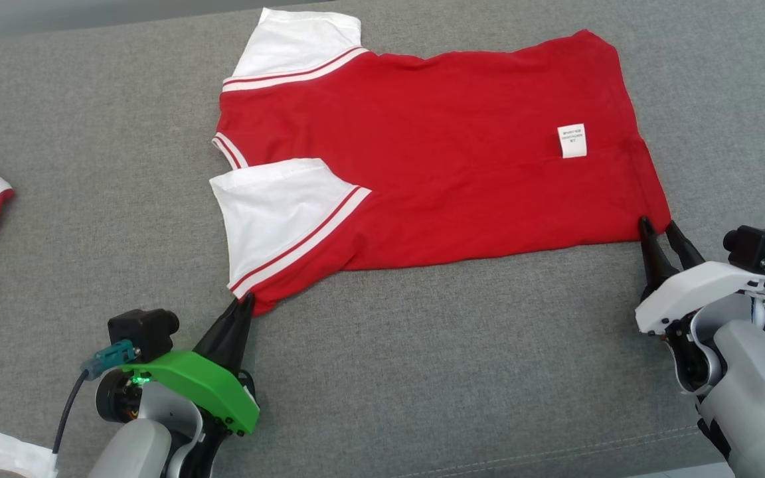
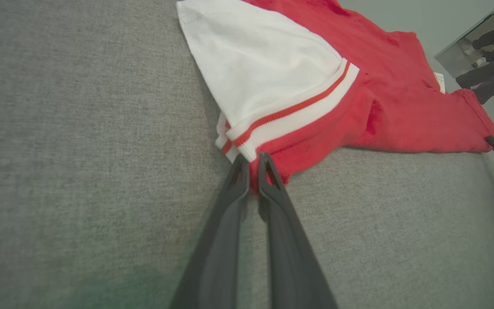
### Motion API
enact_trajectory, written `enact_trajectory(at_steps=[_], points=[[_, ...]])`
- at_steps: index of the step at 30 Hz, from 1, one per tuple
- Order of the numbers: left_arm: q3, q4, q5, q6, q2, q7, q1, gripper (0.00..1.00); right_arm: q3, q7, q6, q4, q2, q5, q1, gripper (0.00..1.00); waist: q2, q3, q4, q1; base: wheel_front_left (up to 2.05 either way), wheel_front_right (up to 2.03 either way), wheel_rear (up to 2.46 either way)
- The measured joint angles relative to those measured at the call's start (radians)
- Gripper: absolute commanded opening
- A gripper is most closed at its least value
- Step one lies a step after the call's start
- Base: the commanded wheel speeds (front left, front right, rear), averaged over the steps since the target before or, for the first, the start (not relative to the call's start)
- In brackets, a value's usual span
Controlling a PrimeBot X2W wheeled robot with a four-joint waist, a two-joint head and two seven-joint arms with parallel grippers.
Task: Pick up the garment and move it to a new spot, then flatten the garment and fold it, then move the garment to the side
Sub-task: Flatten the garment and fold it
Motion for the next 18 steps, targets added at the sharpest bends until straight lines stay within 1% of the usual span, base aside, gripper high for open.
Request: enact_trajectory(at_steps=[1,2,5,11,18], points=[[-0.002,0.001,0.0,-0.001,0.003,0.0,-0.001,0.0,0.002,0.0,0.0,0.007,0.0,0.004,-0.006,0.42,0.0,0.001,0.0,0.0,0.0,0.0,0.0],[-0.004,0.002,0.002,-0.001,0.006,0.0,-0.003,0.0,0.003,0.0,0.0,0.011,0.0,0.006,-0.01,0.0,0.0,0.0,0.0,0.0,0.0,0.0,0.0],[-0.01,0.005,0.003,-0.007,0.013,-0.002,-0.007,0.0,0.005,0.0,0.0,0.013,-0.006,0.017,-0.011,0.0,0.0,-0.005,0.003,0.0,0.0,0.0,0.0],[-0.017,-0.012,0.003,-0.01,0.037,0.001,0.004,0.0,0.014,0.0,0.0,-0.032,-0.038,0.05,0.038,0.0,0.0,-0.026,0.005,0.0001,0.0,0.0,0.0],[-0.029,-0.102,-0.01,-0.017,0.095,0.043,0.077,0.0,0.03,0.0,0.0,-0.125,-0.117,0.115,0.144,0.0,0.0,-0.06,0.004,0.0,0.0,0.0,0.0]])
